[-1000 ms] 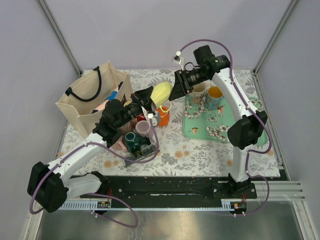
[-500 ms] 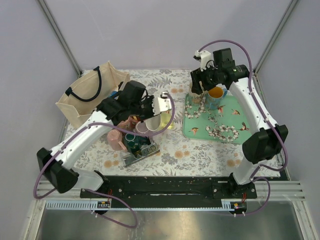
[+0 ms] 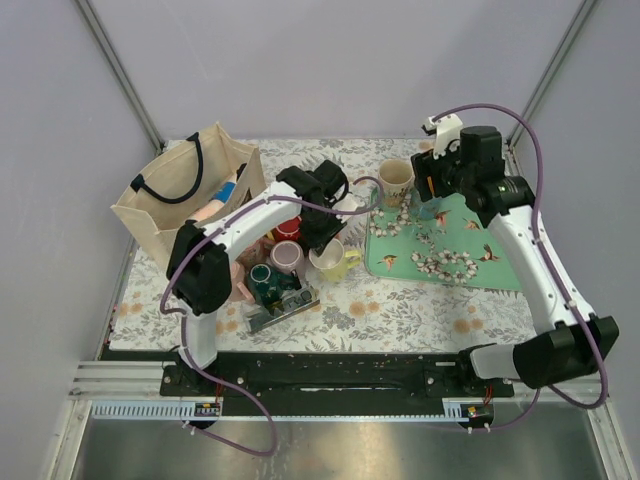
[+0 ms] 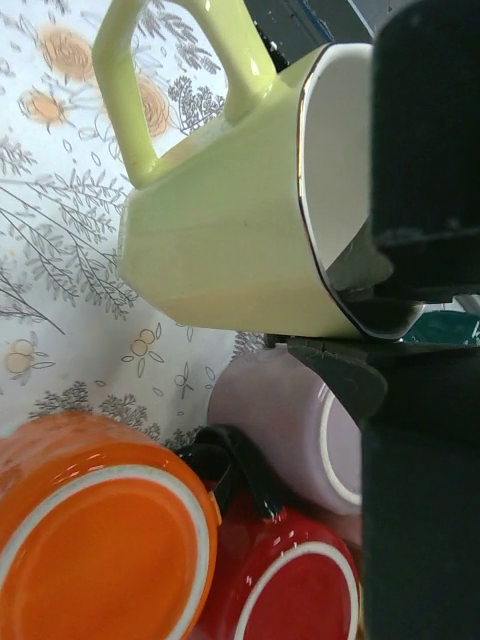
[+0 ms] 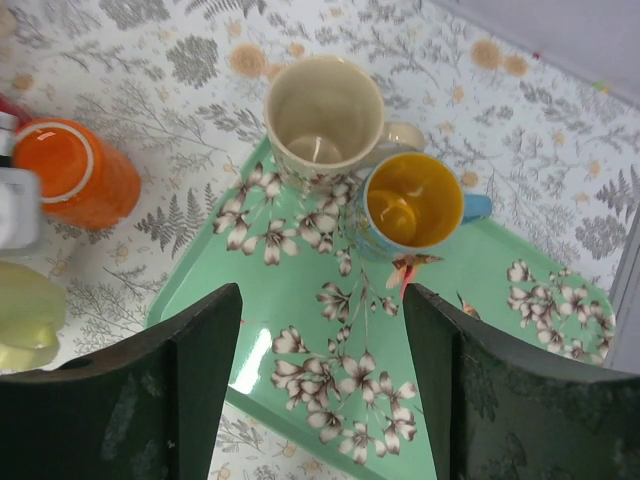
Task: Turn the mug right side up
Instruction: Place the cup at the center of the board.
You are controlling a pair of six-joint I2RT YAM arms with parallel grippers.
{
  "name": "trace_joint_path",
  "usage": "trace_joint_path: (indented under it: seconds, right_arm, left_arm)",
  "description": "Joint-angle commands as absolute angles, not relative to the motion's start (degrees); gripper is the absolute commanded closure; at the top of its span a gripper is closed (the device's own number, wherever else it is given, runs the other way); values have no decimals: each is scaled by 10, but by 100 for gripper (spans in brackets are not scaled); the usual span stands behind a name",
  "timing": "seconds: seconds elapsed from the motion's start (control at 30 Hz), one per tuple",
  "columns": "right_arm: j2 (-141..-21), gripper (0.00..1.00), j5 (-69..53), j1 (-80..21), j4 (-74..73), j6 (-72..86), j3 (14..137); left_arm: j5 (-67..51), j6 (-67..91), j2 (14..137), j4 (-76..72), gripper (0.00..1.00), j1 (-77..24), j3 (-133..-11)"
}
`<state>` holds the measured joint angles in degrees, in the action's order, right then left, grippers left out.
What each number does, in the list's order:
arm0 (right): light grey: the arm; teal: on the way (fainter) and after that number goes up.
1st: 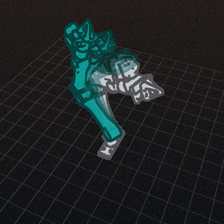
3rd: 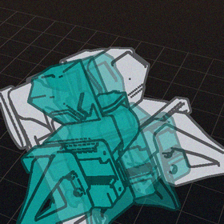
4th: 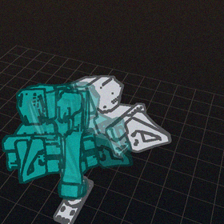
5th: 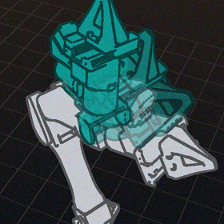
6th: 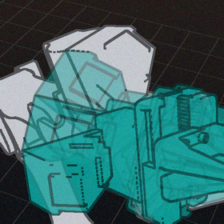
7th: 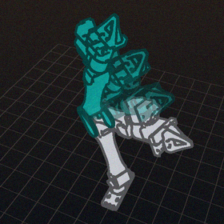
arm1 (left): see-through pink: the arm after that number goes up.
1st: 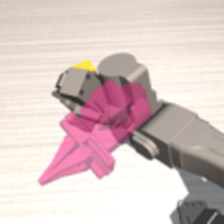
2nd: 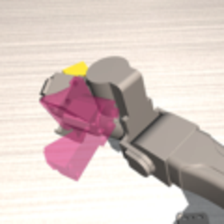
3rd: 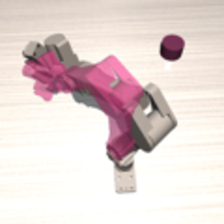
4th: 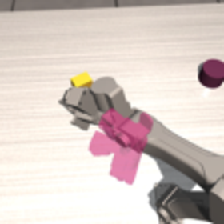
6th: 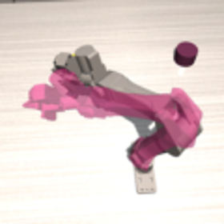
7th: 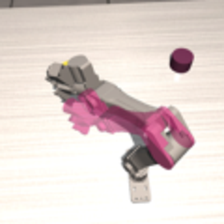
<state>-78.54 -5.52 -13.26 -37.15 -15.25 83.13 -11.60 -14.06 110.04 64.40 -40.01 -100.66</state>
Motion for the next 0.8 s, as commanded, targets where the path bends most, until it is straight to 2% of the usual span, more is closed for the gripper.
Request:
trace_joint_path:
  seconds: [0.0,0.17,0.2,0.33,0.77]
  right_arm:
    - [-714,25,-102,-132,-303,-170,803]
    - [-636,26,-240,-133,-285,-228,720]
    - [-624,26,-256,-134,-286,-231,702]
    - [-612,26,-278,-141,-308,-226,685]
    - [-662,28,-275,-223,-330,-223,706]
  left_arm:
    - [-83,-66,1119,666,100,-414,-1050]
    - [-85,-50,1149,665,99,-416,-1059]
    - [-88,-47,1151,662,94,-416,-1057]
    - [-96,-47,1150,660,80,-416,-1053]
    - [-125,-67,1127,671,68,-415,-1059]
